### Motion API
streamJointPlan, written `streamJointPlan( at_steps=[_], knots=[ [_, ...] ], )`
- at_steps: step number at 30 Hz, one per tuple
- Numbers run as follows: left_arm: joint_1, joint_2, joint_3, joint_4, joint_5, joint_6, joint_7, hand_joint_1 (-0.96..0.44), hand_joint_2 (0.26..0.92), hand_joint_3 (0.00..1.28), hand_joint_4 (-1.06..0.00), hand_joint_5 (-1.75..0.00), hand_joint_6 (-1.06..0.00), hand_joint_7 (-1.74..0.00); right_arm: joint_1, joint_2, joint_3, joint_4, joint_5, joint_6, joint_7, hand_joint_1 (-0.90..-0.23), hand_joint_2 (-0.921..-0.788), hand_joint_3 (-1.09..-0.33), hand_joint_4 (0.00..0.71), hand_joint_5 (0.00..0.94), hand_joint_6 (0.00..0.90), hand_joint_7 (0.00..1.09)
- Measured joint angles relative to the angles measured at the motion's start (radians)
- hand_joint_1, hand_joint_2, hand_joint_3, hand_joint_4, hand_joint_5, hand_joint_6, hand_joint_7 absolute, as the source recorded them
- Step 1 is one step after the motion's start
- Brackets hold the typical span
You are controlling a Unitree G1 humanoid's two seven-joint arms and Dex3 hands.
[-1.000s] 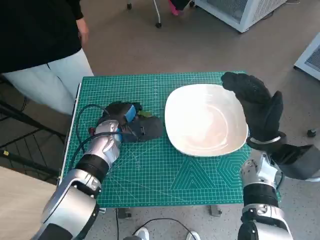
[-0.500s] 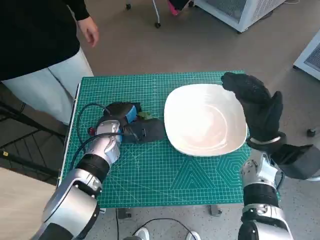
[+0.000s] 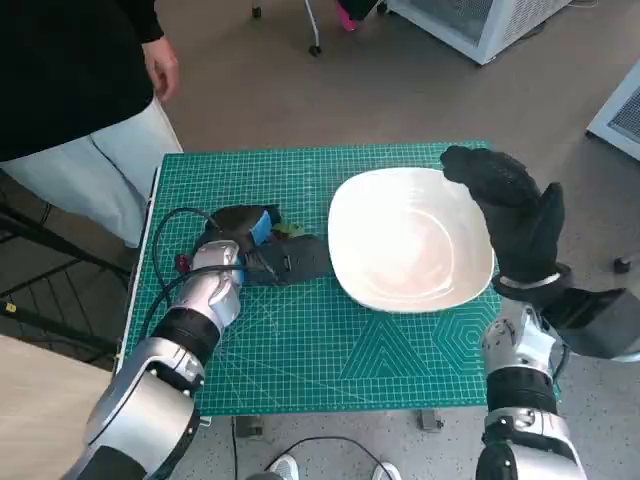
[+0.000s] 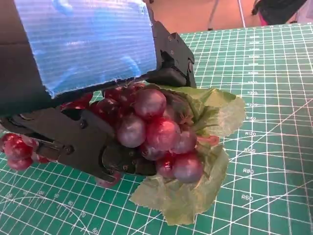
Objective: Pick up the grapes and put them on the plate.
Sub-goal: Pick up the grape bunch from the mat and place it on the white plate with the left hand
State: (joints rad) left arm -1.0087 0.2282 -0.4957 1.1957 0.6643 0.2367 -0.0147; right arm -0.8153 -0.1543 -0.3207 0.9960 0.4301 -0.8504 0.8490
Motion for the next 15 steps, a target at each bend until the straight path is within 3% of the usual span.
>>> streamJointPlan(
  at_steps=[15],
  knots=[
    [0.046,0.045,0.008,-0.193,-0.005,0.091,-0.058,0.00,0.920,0.12,-0.66,-1.33,-0.57,-1.09,-0.002,0.000,-0.003,0.000,0.001,0.002,0.005,-0.621,-0.921,-0.572,0.346,0.002,0.437,0.00]
  ],
)
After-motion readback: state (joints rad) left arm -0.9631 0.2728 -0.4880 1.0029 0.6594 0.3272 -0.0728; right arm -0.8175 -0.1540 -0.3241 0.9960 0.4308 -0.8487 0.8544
